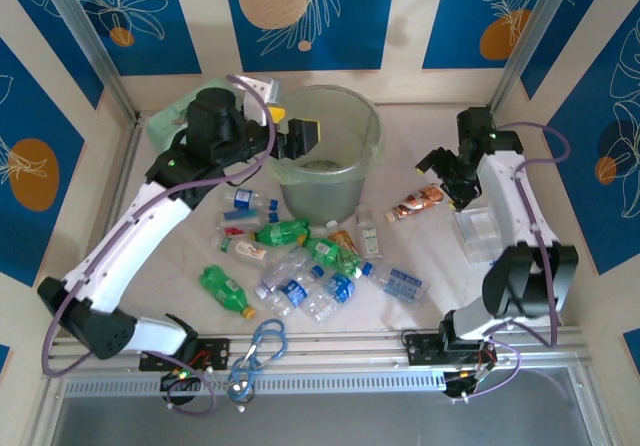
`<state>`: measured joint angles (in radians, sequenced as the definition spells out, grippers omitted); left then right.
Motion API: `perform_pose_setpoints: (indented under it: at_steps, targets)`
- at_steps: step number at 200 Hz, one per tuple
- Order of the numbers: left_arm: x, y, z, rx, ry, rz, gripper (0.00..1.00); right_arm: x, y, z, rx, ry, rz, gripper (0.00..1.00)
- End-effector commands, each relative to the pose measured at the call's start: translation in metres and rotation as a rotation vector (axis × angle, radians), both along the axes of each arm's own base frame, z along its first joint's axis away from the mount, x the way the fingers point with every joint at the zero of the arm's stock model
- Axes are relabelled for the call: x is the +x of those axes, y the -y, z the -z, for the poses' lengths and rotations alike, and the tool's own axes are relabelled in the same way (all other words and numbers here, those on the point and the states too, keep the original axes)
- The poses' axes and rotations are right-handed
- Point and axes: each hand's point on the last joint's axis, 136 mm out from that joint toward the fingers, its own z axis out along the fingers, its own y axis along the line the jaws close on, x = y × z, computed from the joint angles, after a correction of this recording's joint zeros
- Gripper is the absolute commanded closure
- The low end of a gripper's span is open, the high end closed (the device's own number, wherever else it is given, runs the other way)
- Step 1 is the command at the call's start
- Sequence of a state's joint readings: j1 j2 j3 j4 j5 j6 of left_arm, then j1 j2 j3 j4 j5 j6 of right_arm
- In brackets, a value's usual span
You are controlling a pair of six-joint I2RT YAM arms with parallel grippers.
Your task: Put the plastic bottles in the bin
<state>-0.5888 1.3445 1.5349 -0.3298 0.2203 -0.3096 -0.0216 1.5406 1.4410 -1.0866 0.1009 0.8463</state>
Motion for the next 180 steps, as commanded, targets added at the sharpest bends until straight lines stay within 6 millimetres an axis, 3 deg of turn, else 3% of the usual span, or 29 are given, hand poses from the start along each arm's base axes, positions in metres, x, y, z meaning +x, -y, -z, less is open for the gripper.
perform_pose_setpoints:
  at_steps: [1,23,66,180]
  targets:
    - [-0.015,-0.003,-0.005,-0.042,0.031,0.046,0.0,0.023,-0.002,0.012,0.025,-0.013,-0.027,0.08]
    - [-0.032,-0.005,0.002,-0.043,0.011,0.09,0.0,0.039,0.0,0.038,0.028,-0.089,-0.024,0.08]
    - [-0.041,-0.022,0.02,-0.045,-0.02,0.029,0.0,0.058,0.014,0.082,0.036,-0.191,0.005,0.09]
    - [-0.042,-0.016,0.034,-0.063,-0.073,0.054,0.0,0.058,0.022,0.137,0.056,-0.302,0.04,0.16]
